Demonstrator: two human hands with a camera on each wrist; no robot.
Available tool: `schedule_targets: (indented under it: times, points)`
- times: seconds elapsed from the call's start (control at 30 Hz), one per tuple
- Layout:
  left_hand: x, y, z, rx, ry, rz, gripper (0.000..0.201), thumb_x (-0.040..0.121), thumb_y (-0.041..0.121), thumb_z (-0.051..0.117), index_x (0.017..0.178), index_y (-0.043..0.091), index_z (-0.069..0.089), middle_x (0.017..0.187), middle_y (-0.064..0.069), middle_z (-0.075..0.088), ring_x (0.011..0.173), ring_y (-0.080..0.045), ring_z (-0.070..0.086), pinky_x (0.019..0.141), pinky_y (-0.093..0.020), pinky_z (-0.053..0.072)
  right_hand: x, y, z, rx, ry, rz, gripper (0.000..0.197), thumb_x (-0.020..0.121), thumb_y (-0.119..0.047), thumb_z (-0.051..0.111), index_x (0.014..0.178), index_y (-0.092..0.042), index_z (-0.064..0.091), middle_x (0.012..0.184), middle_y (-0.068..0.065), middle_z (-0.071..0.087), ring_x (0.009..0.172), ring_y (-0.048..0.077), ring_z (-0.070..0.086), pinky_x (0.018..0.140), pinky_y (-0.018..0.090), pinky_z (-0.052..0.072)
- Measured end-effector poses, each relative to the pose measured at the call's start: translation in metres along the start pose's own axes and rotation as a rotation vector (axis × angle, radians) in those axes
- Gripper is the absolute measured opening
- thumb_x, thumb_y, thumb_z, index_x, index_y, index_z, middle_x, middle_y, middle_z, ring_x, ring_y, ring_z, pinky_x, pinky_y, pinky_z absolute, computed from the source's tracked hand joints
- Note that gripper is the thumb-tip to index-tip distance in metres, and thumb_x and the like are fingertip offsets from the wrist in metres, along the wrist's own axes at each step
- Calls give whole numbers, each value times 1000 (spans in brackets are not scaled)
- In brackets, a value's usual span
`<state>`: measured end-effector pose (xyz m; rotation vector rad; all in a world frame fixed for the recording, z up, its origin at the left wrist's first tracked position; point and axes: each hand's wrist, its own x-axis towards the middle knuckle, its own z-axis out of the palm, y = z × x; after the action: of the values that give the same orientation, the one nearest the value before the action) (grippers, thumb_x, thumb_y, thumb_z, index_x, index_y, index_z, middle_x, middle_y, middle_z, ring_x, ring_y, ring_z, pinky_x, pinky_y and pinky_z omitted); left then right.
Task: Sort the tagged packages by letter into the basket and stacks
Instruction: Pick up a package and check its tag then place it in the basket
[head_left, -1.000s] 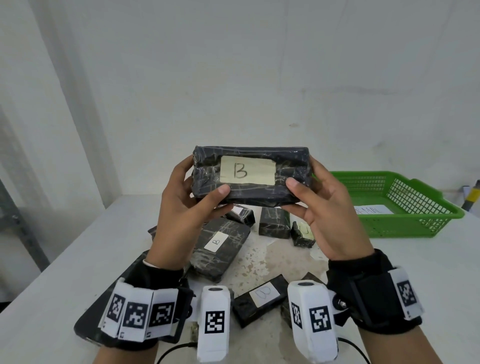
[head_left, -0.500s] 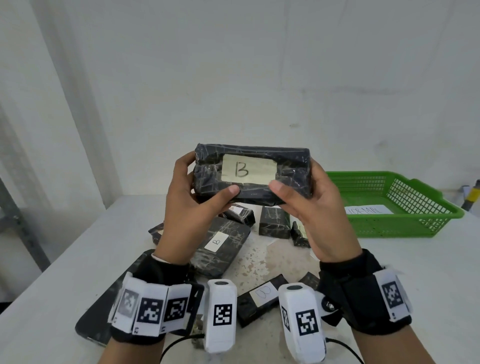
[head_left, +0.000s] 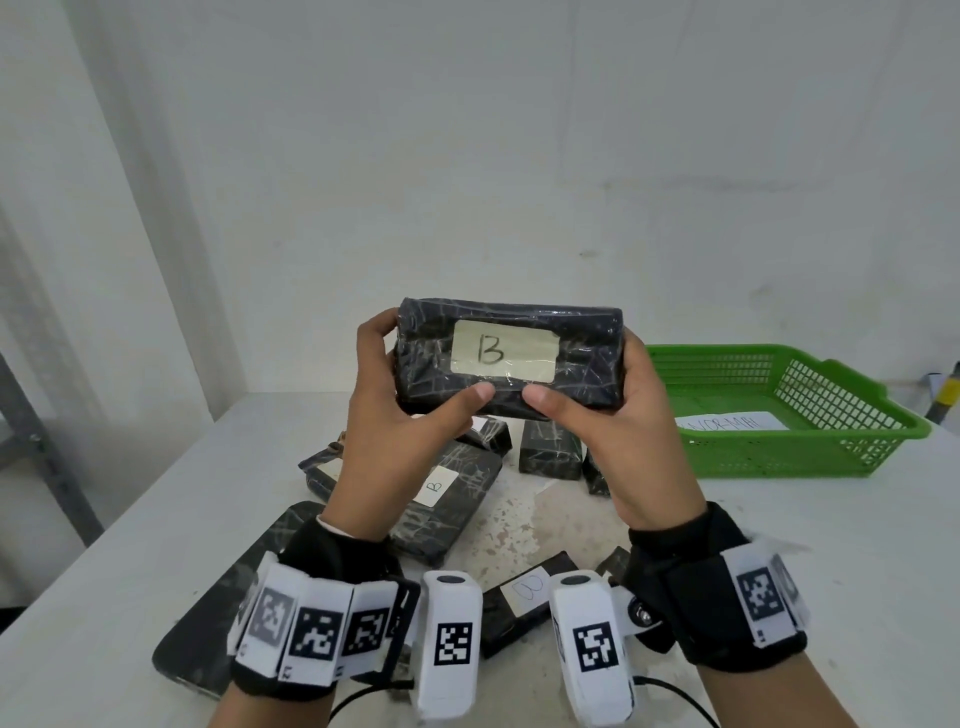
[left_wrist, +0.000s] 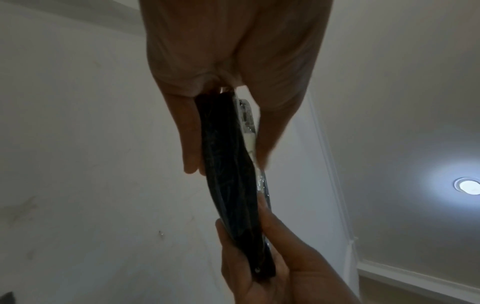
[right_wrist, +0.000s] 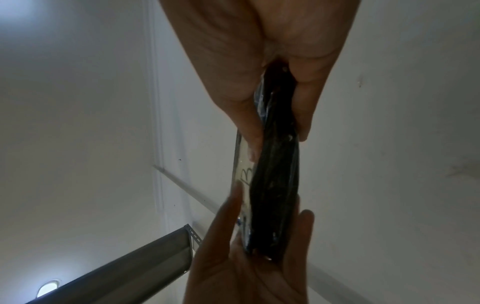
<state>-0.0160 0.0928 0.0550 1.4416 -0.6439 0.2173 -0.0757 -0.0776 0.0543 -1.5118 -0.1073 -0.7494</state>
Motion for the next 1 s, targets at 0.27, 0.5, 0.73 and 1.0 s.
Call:
schedule_targets:
  times: [0.27, 0.5, 0.73, 1.0]
  points:
    - [2, -2, 0, 25, 20, 45, 66, 76, 16, 79, 124, 25, 35, 110, -2, 68, 101, -20, 71, 88, -49, 58, 2, 3, 3, 42, 9, 19, 74, 73, -9, 81, 138, -17, 45, 127, 1, 65, 117, 15, 63, 103, 43, 50]
    - [3, -6, -9, 42, -7, 101, 74, 79, -6, 75, 132, 24, 32, 114, -3, 60, 101, -12, 67, 85, -26, 54, 4, -9, -2, 76, -85, 253, 58, 76, -55, 58, 125, -24, 58, 112, -7, 72, 106, 13, 68, 90, 40, 57]
    - [0, -6, -8, 33, -35, -24, 81, 74, 55, 72, 143, 35, 36, 130, 13, 60, 119, 1, 57, 100, -27, 44, 10, -11, -4, 266, 18, 295, 34, 102, -24, 46, 128, -4, 53, 106, -1, 68, 96, 8, 66, 97, 47, 53]
    - [5, -5, -2, -130, 109, -191, 37, 102, 38, 47, 132, 17, 54, 120, 12, 69, 113, -1, 62, 98, -25, 50, 5, -15, 0, 278, -62, 262, 43, 87, -45, 53, 109, -10, 63, 98, -3, 70, 102, 11, 63, 104, 46, 47]
